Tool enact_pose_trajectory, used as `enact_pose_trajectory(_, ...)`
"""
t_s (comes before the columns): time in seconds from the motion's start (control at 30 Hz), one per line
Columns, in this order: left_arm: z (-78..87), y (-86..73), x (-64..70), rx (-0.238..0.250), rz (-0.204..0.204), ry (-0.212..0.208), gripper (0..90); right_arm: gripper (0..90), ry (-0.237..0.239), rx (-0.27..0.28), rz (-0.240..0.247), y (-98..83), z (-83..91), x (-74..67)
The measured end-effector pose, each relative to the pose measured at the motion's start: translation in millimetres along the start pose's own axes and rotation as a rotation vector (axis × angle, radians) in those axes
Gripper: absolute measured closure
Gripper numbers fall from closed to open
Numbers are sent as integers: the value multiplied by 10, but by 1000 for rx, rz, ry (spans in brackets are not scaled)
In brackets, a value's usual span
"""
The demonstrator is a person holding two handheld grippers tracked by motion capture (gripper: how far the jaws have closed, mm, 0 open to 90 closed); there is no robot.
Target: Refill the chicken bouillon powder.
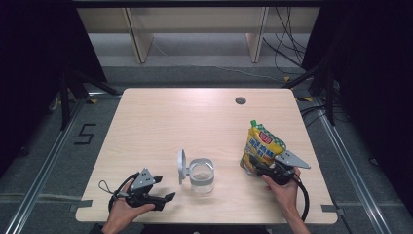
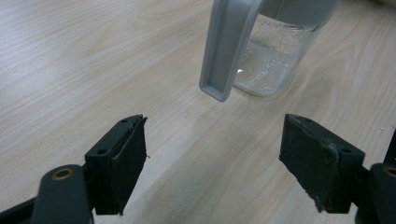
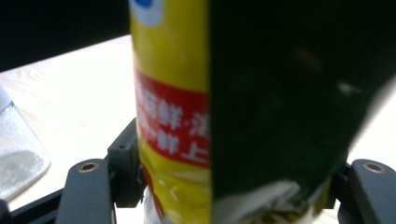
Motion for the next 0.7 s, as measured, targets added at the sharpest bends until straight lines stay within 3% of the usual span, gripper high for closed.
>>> enact_pose_trajectory(0.13,6,3,-11,0,-21,1,223,340,-7,28,-7,15,-16,-13)
enact_pose_trajectory(0.17,14,0,-20,-11,-31,-1,223,345,19,29,3,19,-25,-26)
enact_pose_trajectory(0.2,8,2,-12,-2,-23,1,223,349,14,42,24,33,-35,-21)
enact_pose_trajectory(0.37,-2,7,-5,11,-16,-1,223,374,-8,61,17,47,-58,-39)
enact_pose_trajectory(0.4,12,-3,-25,-10,-38,1,223,383,-5,74,31,56,-73,-30)
enact_pose_trajectory(0.47,12,-2,-23,-8,-37,2,223,386,-6,75,27,56,-74,-33)
enact_pose_trajectory(0.53,-1,0,-1,4,-7,-4,223,395,-12,82,16,60,-81,-43)
enact_pose_trajectory(0.6,4,9,-2,10,-9,-4,223,401,-17,88,29,70,-89,-25)
enact_pose_trajectory(0.63,19,9,-21,-4,-29,6,223,404,-4,68,-4,55,-89,-50)
enact_pose_trajectory(0.7,20,10,-23,-2,-29,7,223,409,-3,69,-8,57,-94,-51)
Point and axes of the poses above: each handheld gripper's, and its own axes: z roughly backward along the jaws, y roughly out of its top, x roughly to its right, the point moved 6 cm from there along -z, roughly forward along the jaws, and after that the axes turned 5 degrees about -z, right-handed, at the moved point
